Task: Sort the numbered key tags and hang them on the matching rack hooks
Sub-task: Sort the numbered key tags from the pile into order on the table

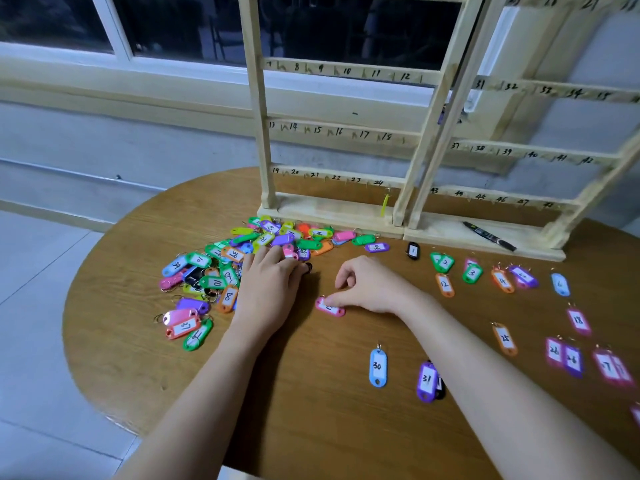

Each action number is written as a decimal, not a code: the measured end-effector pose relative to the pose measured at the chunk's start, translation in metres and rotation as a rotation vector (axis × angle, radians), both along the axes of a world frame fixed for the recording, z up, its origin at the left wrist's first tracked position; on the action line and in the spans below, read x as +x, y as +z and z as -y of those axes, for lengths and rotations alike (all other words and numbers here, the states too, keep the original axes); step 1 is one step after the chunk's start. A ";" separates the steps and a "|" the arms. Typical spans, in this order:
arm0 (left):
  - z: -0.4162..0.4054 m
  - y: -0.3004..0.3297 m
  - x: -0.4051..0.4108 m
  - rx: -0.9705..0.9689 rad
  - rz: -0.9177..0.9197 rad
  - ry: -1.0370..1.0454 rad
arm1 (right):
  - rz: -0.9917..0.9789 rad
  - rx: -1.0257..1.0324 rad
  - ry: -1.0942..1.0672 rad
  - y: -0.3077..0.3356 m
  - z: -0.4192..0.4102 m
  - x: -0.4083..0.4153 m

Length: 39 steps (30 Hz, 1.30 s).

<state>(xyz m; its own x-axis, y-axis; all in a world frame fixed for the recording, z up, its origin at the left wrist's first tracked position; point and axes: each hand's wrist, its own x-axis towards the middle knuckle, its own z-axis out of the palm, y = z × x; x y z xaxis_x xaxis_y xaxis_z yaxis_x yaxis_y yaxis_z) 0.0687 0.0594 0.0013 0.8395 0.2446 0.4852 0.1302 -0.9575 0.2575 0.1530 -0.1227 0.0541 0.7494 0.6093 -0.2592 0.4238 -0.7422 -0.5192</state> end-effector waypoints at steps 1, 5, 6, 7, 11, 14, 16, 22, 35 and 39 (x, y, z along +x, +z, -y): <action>0.000 0.001 0.000 -0.036 -0.002 -0.016 | -0.002 -0.004 0.008 0.000 -0.001 -0.001; -0.004 0.002 -0.002 -0.372 -0.028 -0.091 | 0.002 -0.019 0.023 0.002 -0.004 -0.005; -0.008 0.001 -0.003 -0.461 -0.012 -0.108 | 0.010 -0.030 0.024 0.002 -0.005 -0.006; -0.011 0.001 -0.005 -0.529 0.000 -0.124 | 0.014 -0.041 0.022 0.001 -0.006 -0.008; -0.013 0.009 -0.011 -0.662 0.007 -0.173 | -0.003 -0.028 -0.003 0.008 -0.004 -0.014; -0.010 0.018 -0.014 -0.744 -0.028 -0.212 | -0.071 0.143 -0.125 0.012 0.005 -0.014; -0.011 0.019 -0.015 -0.775 -0.048 -0.238 | -0.149 0.239 -0.226 0.008 0.012 -0.016; -0.013 0.012 -0.012 -0.769 -0.059 -0.261 | -0.232 0.317 -0.260 -0.006 0.026 -0.020; 0.028 0.022 -0.009 -0.725 -0.049 -0.264 | -0.198 0.387 -0.316 0.018 0.084 -0.037; 0.060 0.027 0.017 -0.792 -0.166 -0.315 | -0.142 0.422 -0.388 0.019 0.111 -0.034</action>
<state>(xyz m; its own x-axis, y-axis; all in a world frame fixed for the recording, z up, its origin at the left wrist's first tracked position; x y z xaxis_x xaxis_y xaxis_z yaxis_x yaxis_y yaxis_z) 0.0860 -0.0001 0.0280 0.9698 0.2027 0.1359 -0.0163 -0.5019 0.8648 0.1193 -0.2337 0.0729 0.9137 0.3698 -0.1685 0.0671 -0.5462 -0.8349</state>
